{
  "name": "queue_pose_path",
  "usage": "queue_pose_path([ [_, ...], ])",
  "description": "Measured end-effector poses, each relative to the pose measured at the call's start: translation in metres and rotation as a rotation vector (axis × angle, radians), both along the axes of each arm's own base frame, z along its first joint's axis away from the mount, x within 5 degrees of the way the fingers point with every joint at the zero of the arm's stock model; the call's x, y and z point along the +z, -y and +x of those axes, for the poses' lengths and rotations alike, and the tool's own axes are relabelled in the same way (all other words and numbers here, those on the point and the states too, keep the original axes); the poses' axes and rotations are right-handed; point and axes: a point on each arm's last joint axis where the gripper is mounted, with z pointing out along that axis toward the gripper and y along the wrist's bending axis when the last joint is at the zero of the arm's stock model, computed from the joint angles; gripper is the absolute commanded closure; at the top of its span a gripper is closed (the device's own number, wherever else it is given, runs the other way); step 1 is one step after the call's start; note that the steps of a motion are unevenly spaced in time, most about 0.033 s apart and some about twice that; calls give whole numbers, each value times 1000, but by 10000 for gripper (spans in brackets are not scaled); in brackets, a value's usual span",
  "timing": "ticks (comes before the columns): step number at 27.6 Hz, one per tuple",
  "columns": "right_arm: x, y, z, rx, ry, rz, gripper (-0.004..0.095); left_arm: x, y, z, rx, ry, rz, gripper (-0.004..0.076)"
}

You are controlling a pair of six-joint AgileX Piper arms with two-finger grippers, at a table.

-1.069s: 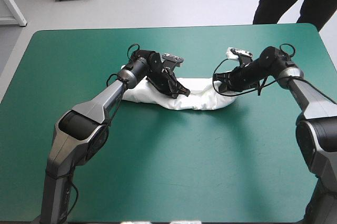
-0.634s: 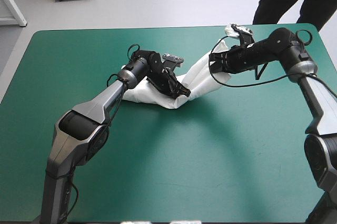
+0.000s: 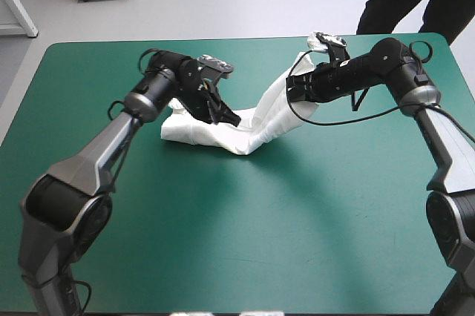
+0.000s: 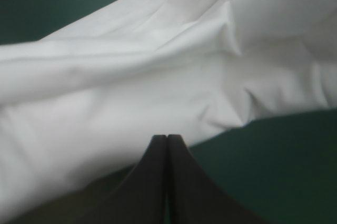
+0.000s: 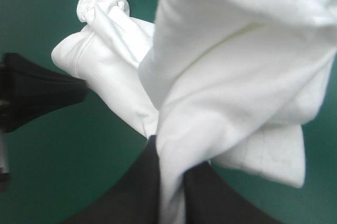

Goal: Fold the cloth

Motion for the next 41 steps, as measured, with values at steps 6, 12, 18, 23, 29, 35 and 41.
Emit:
queue_pose_path([
  [6,21,-33,-2,46,121,20,913,7,-99,-88,205,-41,31,733],
  [12,21,-82,-1,114,188,47,913,21,-131,-166,249,12,-2,733],
  [18,-7,-130,11,160,183,57,913,46,-145,-212,301,109,-81,733],
  [23,-40,-173,25,184,153,74,913,54,-149,-233,302,94,-104,733],
  [29,-69,-216,30,223,127,96,826,55,-150,-238,316,92,-122,733],
  [35,-77,-230,32,255,114,105,321,56,-147,-240,313,67,-164,733],
  [41,-67,-228,27,262,71,96,417,56,-146,-240,315,65,-166,733],
])
